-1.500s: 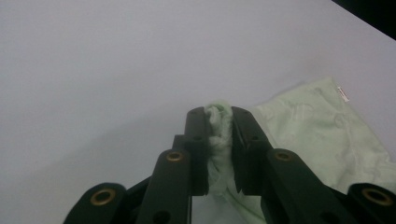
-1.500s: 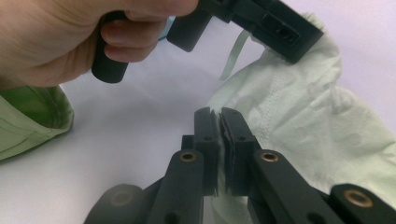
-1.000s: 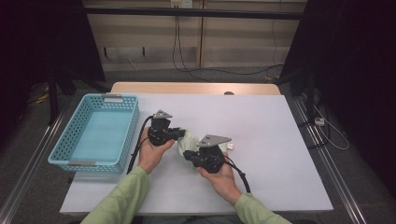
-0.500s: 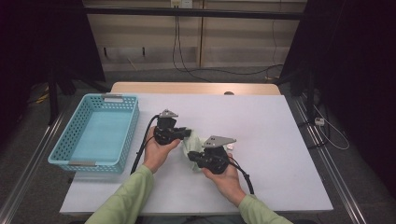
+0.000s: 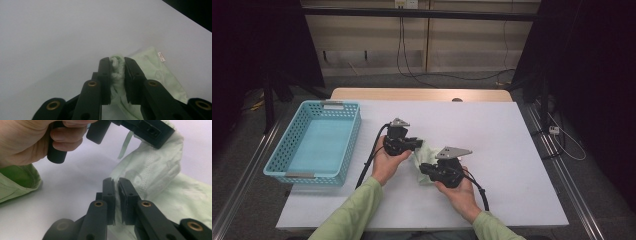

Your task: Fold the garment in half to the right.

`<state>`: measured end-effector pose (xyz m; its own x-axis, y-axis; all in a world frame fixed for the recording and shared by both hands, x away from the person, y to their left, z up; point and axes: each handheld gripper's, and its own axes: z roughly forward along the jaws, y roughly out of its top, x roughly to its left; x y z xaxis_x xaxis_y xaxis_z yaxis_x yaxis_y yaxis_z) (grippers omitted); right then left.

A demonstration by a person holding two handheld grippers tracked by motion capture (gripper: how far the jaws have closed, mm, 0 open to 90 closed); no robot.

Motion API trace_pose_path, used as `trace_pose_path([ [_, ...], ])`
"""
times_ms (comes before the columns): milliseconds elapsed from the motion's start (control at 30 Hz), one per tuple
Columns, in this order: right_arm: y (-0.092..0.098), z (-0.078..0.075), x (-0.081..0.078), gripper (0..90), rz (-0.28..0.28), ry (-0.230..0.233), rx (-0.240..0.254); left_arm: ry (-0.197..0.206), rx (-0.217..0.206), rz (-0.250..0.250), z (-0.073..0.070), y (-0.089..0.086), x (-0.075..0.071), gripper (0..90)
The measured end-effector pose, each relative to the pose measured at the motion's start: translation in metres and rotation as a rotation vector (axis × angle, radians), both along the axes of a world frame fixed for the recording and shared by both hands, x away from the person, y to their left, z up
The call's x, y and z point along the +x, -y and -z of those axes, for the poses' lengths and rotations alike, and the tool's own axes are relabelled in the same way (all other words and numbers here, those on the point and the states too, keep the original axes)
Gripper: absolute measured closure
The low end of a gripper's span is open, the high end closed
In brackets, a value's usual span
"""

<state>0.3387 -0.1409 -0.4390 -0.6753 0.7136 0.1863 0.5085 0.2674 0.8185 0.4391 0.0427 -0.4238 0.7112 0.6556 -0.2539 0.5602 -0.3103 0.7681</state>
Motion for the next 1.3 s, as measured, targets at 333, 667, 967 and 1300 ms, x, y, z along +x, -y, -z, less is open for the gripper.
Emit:
trace_pose_path([
  [333, 0.01, 0.003, -0.002, 82.5, 0.019, -0.019, -0.014, -0.013, -0.007, 0.013, 0.006, 0.011, 0.001, 75.2],
  [667, 0.019, 0.002, -0.006, 82.7, 0.032, -0.024, -0.009, -0.015, -0.004, 0.031, 0.004, 0.021, 0.001, 75.2],
  [967, 0.027, 0.007, -0.007, 80.9, 0.051, -0.045, -0.021, -0.018, 0.011, 0.054, 0.009, 0.035, 0.002, 73.3],
  [1300, 0.034, 0.011, -0.009, 78.8, 0.068, -0.055, -0.053, -0.031, 0.007, 0.071, 0.008, 0.046, 0.002, 69.0],
])
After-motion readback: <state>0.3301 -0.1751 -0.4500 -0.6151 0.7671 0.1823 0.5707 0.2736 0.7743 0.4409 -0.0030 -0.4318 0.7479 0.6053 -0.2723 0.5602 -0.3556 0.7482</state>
